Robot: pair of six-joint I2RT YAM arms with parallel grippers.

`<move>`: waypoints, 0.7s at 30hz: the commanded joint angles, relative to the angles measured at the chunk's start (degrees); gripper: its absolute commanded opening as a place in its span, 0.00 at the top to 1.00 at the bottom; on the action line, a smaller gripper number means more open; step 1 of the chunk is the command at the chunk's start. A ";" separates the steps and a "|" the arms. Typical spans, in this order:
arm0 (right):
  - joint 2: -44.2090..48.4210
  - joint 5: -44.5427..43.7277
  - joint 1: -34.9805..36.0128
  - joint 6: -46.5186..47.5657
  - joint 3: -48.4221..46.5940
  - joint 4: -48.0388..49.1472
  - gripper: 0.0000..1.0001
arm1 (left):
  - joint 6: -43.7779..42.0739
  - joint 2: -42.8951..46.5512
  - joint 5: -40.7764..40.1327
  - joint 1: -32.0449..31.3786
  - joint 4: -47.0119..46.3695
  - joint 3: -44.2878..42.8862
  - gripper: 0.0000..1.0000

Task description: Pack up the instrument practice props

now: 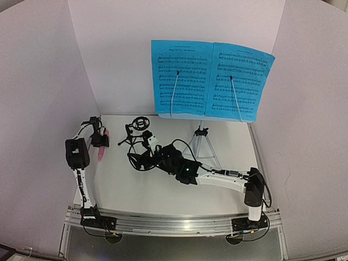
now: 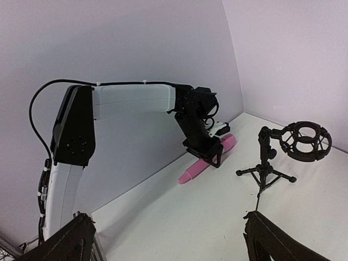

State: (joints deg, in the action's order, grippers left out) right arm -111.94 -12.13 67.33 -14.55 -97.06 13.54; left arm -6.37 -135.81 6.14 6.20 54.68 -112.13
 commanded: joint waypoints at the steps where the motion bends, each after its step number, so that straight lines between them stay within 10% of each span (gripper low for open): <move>1: 3.42 12.19 0.40 5.18 0.13 1.10 0.05 | 0.49 6.83 1.88 0.30 -4.23 -0.77 0.39; 15: 12.91 25.98 0.25 6.73 -7.85 -25.43 0.06 | 0.01 29.23 22.88 -0.04 -6.54 -0.78 0.30; 21: 20.48 10.37 0.19 1.78 -11.65 -32.17 0.12 | -1.78 35.55 26.64 -5.76 -3.43 -7.45 0.31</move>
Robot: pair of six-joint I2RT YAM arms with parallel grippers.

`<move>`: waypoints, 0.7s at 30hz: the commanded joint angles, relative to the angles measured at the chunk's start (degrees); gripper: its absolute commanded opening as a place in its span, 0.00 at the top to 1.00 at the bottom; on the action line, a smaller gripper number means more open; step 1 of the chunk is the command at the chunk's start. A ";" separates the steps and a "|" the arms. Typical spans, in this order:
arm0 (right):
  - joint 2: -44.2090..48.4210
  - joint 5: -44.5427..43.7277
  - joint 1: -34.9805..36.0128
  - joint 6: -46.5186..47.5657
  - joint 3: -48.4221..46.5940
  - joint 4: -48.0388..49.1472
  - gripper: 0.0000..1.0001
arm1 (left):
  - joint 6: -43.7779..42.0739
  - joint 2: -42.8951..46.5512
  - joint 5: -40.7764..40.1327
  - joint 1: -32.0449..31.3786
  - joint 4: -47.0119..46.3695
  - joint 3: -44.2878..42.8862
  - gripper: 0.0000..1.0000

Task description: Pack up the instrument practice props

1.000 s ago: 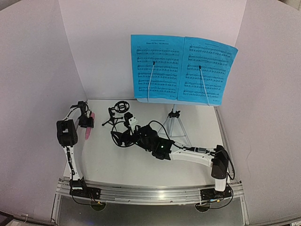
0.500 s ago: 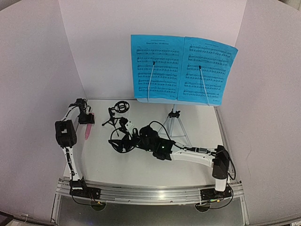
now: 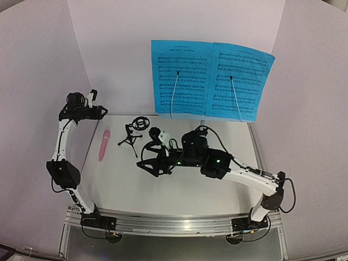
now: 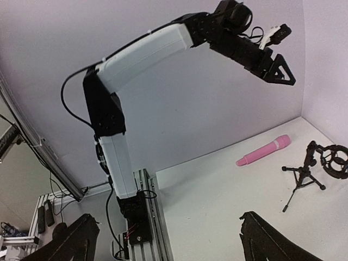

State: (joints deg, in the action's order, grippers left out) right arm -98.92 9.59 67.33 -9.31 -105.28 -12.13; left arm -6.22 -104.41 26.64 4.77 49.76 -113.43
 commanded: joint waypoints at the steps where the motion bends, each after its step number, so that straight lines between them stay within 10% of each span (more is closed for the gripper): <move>1: 8.53 -16.78 0.18 -4.14 -3.64 -6.43 0.13 | -2.05 4.46 6.47 -5.77 2.03 -8.07 0.31; 12: -5.16 -51.41 -2.67 8.55 -26.33 -4.20 0.23 | 14.17 0.08 12.44 -21.15 -10.44 -24.78 0.33; 21: -10.80 -48.03 -7.56 8.67 -28.40 10.31 0.39 | 23.05 -5.66 15.27 -28.41 -20.82 -31.12 0.30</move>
State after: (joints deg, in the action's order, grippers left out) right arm -108.49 -37.16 60.45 -2.13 -131.61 -9.30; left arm 11.18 -107.15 40.09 -21.91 35.51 -141.50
